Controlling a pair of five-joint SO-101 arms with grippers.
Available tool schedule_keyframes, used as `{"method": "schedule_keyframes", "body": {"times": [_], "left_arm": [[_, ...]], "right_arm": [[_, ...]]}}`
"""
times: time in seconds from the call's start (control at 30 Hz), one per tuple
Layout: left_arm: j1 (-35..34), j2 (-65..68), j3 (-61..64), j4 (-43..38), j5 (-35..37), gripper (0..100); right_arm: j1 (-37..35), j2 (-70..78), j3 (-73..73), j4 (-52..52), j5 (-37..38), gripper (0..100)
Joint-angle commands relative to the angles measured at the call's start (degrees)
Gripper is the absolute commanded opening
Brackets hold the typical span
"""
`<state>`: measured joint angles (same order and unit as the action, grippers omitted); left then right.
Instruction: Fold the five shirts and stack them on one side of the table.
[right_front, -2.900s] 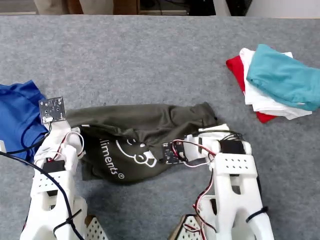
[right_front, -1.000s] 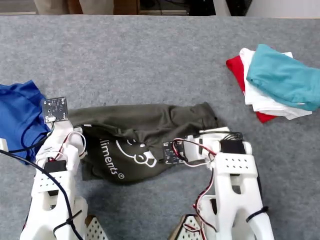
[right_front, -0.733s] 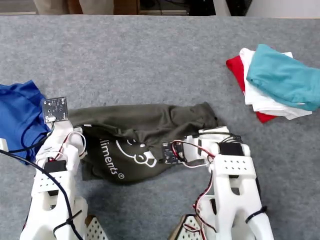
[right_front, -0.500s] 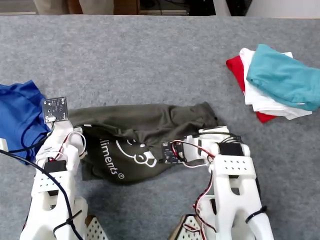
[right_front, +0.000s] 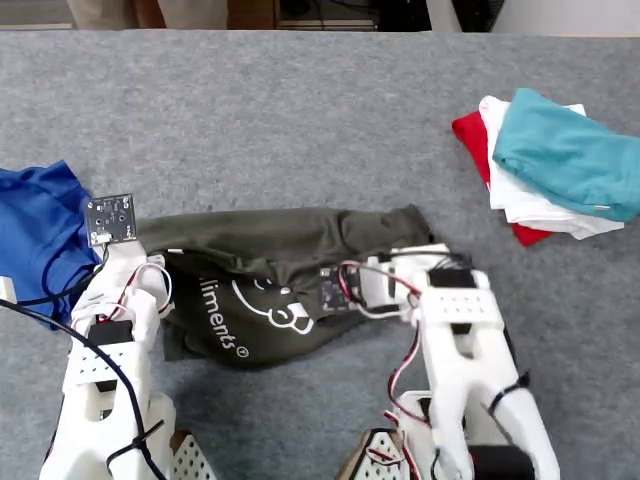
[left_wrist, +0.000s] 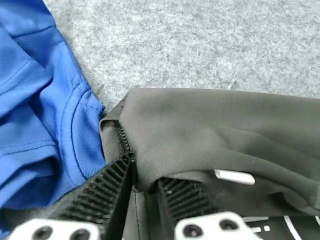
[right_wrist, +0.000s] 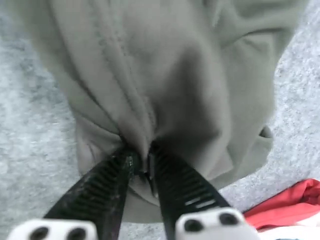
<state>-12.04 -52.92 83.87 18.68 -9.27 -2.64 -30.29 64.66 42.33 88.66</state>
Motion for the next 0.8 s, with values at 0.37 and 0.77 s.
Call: {"method": "schedule_keyframes", "body": {"times": [0.37,0.77], "left_arm": [[0.7,-0.22,-0.26,-0.7,-0.35,2],[0.7,-0.31,-0.18,-0.62,-0.35,2]], "right_arm": [[1.36,-2.59,-17.01,19.96,-2.55,0.5],[1.54,-11.03,-25.19,32.35,-4.13,0.6]]}}
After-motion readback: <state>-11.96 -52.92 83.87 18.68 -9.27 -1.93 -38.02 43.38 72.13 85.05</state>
